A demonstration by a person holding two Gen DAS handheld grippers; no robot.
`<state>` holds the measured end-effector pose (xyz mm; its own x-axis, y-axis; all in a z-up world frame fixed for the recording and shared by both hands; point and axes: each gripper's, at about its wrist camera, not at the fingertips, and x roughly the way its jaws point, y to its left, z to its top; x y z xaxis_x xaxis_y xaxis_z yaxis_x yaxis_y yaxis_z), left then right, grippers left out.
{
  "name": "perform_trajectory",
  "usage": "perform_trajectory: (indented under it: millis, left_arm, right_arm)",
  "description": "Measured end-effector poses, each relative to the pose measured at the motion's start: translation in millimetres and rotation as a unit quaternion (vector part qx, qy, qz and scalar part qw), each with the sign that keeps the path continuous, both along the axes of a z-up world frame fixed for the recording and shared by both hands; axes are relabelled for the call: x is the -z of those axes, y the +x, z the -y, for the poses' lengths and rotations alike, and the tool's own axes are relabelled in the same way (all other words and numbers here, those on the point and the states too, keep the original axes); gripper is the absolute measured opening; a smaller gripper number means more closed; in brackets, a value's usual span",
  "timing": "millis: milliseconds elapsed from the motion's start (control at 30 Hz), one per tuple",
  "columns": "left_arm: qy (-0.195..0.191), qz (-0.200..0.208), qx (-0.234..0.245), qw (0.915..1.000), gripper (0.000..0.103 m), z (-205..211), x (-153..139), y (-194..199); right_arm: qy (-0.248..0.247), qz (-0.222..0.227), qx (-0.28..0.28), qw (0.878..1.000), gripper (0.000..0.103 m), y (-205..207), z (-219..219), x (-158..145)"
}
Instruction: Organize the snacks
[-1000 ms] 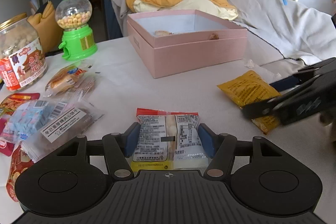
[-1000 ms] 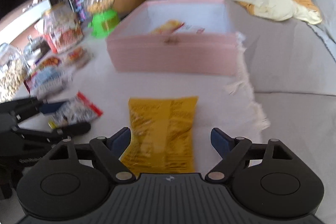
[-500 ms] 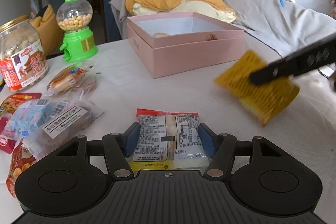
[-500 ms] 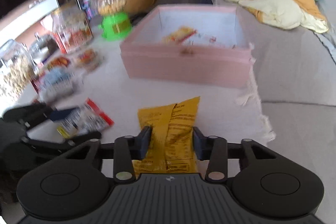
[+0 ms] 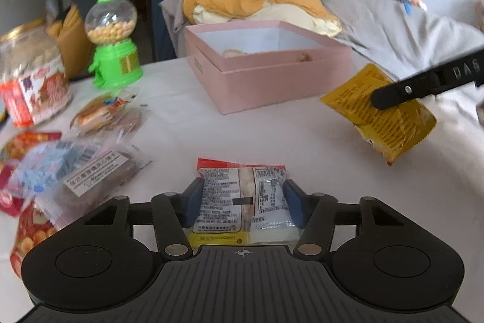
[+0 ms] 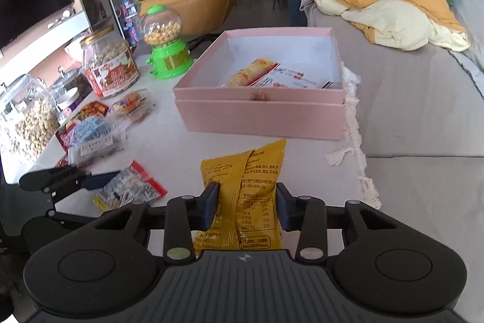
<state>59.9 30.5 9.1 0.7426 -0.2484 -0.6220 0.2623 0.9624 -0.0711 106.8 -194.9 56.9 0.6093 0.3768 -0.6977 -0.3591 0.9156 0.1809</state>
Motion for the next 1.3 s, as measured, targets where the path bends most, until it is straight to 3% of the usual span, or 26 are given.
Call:
perform_trajectory:
  millis: [67,167,233,300,367,433,500,600,767,833,900,967,1100,1167,1300]
  left_arm:
    - [-0.057,0.005,0.003,0.9984,0.06,-5,-17,6]
    - [-0.084,0.067,0.009,0.9942,0.06,2,-60,25]
    - [-0.112,0.11,0.005,0.9876,0.061,8,-83,54]
    - [-0.139,0.128,0.001,0.982,0.065,12,-89,95]
    - [-0.138,0.084,-0.014,0.9867,0.063,17,-79,145]
    - [-0.158,0.052,-0.051,0.9847,0.058,9,-67,168]
    - [-0.193,0.059,-0.057,0.9778,0.058,-10,-63,161]
    - [-0.207,0.074,-0.056,0.974,0.058,-35,-64,135]
    - [-0.196,0.071,-0.058,0.9764,0.058,-68,-66,97]
    - [-0.178,0.072,-0.077,0.9783,0.058,-87,-66,80]
    - [-0.149,0.069,-0.112,0.9801,0.058,-111,-62,60]
    - [-0.137,0.061,-0.145,0.9781,0.058,-135,-53,43]
    - [-0.151,0.031,-0.206,0.9662,0.058,-182,-26,14]
    - [-0.156,0.02,-0.208,0.9655,0.058,-191,-17,2]
    - [-0.138,-0.004,-0.16,0.9775,0.058,-179,-10,-10]
  right_arm:
    - [0.004,0.008,0.005,1.0,0.039,1,5,-6]
    - [0.012,0.026,0.013,1.0,0.039,5,13,-18]
    - [0.016,0.039,0.019,0.999,0.039,8,17,-24]
    - [0.014,0.049,0.025,0.998,0.039,12,19,-26]
    - [0.012,0.051,0.032,0.998,0.039,19,20,-23]
    - [0.016,0.041,0.039,0.998,0.039,26,21,-21]
    - [0.017,0.041,0.046,0.998,0.039,29,23,-21]
    - [0.023,0.062,0.052,0.996,0.039,34,25,-31]
    - [0.046,0.102,0.063,0.992,0.039,82,2,-52]
    - [0.045,0.129,0.072,0.988,0.046,109,-13,-57]
    - [0.018,0.11,0.08,0.99,0.054,135,-28,-53]
    - [0.009,0.086,0.081,0.993,0.054,143,-37,-47]
    - [0.013,0.067,0.051,0.996,0.064,120,-61,-35]
    - [0.017,0.063,0.017,0.998,0.07,104,-82,-32]
    - [0.015,0.035,-0.062,0.997,0.078,89,-140,-24]
